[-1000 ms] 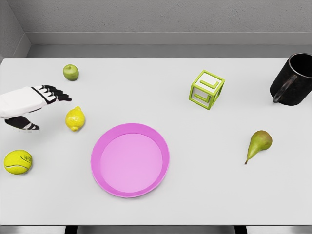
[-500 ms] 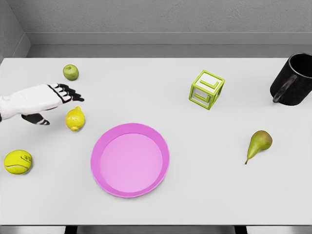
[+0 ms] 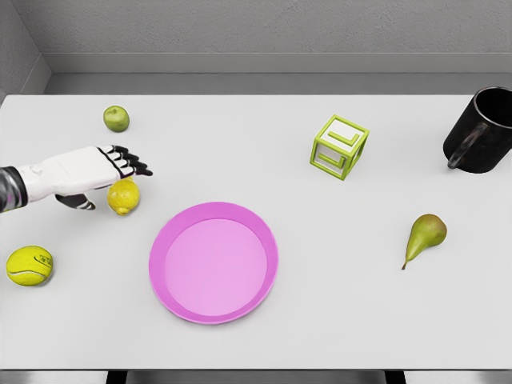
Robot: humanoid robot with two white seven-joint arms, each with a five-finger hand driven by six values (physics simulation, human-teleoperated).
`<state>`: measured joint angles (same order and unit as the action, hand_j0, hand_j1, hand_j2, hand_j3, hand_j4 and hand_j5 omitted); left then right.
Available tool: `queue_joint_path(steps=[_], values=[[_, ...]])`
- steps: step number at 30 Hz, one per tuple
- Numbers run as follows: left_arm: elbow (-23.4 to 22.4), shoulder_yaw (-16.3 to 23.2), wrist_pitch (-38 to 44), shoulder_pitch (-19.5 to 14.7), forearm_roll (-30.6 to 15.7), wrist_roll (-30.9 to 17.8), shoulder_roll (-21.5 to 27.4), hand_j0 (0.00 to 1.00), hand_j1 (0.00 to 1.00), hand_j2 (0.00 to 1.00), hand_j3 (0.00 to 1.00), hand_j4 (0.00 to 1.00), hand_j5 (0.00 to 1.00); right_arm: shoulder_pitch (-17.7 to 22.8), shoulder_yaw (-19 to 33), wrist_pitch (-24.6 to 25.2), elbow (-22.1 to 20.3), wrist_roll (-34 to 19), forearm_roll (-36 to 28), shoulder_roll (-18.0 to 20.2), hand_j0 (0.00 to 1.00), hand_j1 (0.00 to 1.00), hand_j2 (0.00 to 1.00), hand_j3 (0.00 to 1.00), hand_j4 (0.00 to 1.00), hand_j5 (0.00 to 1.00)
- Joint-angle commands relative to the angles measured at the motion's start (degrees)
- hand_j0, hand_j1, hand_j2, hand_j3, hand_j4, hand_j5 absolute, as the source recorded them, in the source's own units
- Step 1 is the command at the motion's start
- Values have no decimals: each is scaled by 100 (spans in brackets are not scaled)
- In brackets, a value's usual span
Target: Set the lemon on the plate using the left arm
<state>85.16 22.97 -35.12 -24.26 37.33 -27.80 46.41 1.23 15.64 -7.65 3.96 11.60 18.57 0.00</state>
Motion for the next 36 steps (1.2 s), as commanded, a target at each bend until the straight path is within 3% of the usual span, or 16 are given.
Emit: queue_joint_path(steps=[1,5,7,12,20,34,36], values=[[0,6,12,0,81,3,-62,100,100,100,100,100,100,0,1,0,0,0,-3,0,100,100,100,100,100,100],[1,67,12,0,177,3,-89,100,100,100,100,100,100,0,1,0,0,0,-3,0,100,100,100,100,100,100],[9,68,12,0,266,3,-159,93,93,93,93,93,93,0,1,0,0,0,-3,0,100,100,100,100,100,100],[27,103,12,0,336,3,-150,86,86,86,86,86,86,0,1,0,0,0,-3,0,100,100,100,100,100,100],[45,287,12,18,389,11,-142,87,87,87,87,87,87,0,1,0,0,0,-3,0,100,100,100,100,100,100],[-96,208,12,0,485,11,-89,86,86,86,86,86,86,0,1,0,0,0,-3,0,100,100,100,100,100,100],[-87,208,12,0,477,11,-89,79,79,79,79,79,79,0,1,0,0,-9,-3,0,100,100,100,100,100,100]])
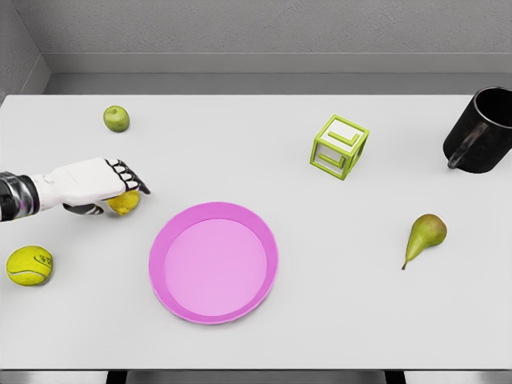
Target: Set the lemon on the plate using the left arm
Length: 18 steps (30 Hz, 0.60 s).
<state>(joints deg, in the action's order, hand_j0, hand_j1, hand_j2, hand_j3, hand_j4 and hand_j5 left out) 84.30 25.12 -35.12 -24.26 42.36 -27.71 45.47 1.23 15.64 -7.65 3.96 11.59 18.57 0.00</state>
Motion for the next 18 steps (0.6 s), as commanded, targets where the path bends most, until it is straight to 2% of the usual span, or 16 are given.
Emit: queue_joint_path(steps=[1,18], values=[[-1,-7,12,0,-26,3,6,78,78,78,78,78,78,0,1,0,0,1,-3,0,100,100,100,100,100,100],[43,46,12,9,97,-6,-20,63,63,63,63,63,63,0,1,0,0,1,-3,0,100,100,100,100,100,100]])
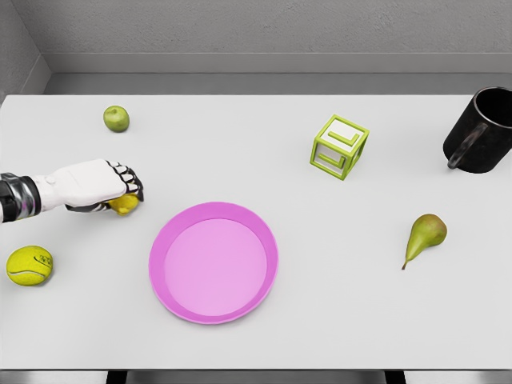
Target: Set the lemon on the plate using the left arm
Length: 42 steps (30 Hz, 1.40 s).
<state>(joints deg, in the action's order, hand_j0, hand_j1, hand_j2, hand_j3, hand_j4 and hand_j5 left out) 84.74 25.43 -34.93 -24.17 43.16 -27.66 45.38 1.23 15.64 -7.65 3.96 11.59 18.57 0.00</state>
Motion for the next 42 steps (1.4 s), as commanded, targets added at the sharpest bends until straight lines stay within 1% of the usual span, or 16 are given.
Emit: queue_joint_path(steps=[1,15,17,20,22,24,27,32,35,38,41,42], values=[[-1,14,-7,0,26,-12,-12,61,61,61,61,61,61,0,1,0,0,1,-3,0,100,100,100,100,100,100],[113,-74,-7,-18,-45,15,-47,61,61,61,61,61,61,0,1,0,0,1,-3,0,100,100,100,100,100,100],[148,-188,-7,0,-89,23,-47,61,61,61,61,61,61,0,1,0,0,1,-3,0,100,100,100,100,100,100],[148,-197,-7,0,-97,23,-47,61,61,61,61,61,61,0,1,0,0,1,-3,0,100,100,100,100,100,100],[157,-285,-7,0,-115,23,-47,60,60,60,60,60,60,0,1,0,0,1,-3,0,100,100,100,100,100,100],[289,-399,-7,9,-168,15,-47,60,60,60,60,60,60,0,1,0,0,1,-3,0,100,100,100,100,100,100],[394,-434,-7,26,-203,6,-56,60,60,60,60,60,60,0,1,0,0,1,-3,0,100,100,100,100,100,100],[491,-425,-7,35,-212,6,-240,60,60,60,60,60,60,0,1,0,0,1,-3,0,100,100,100,100,100,100],[728,-425,-7,62,-229,6,-267,60,60,60,60,60,60,0,1,0,0,1,-3,0,100,100,100,100,100,100],[755,-425,-7,70,-247,6,-302,60,60,60,60,60,60,0,1,0,0,1,-3,0,100,100,100,100,100,100],[878,-417,-7,70,-256,6,-363,60,60,60,60,60,60,0,1,0,0,1,-3,0,100,100,100,100,100,100],[992,-417,-7,79,-256,6,-363,60,60,60,60,60,60,0,1,0,0,1,-3,0,100,100,100,100,100,100]])
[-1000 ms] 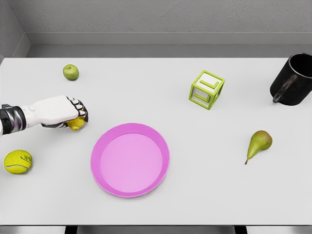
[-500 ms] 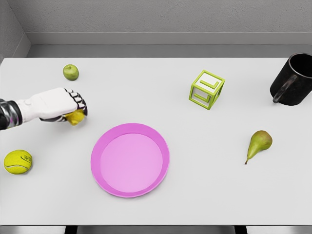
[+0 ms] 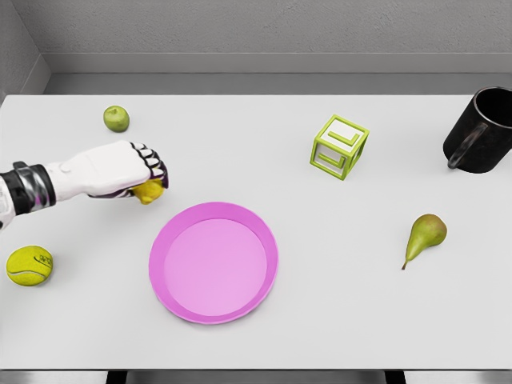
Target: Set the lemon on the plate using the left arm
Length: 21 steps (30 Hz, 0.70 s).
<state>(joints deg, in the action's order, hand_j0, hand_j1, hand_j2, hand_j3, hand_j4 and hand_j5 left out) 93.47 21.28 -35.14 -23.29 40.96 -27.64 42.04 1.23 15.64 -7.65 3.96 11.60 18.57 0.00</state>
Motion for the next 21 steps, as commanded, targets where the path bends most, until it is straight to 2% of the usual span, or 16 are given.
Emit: queue_joint_path(steps=[1,9,21], values=[[162,7,14,0,-35,5,-29,60,60,60,60,60,60,0,1,0,0,1,-3,0,100,100,100,100,100,100],[505,78,14,123,-26,-4,-117,61,61,61,61,61,61,0,1,0,0,0,-3,0,100,100,100,100,100,100],[593,78,14,141,-35,-4,-257,60,60,60,60,60,60,0,1,0,0,-8,-3,0,100,100,100,100,100,100]])
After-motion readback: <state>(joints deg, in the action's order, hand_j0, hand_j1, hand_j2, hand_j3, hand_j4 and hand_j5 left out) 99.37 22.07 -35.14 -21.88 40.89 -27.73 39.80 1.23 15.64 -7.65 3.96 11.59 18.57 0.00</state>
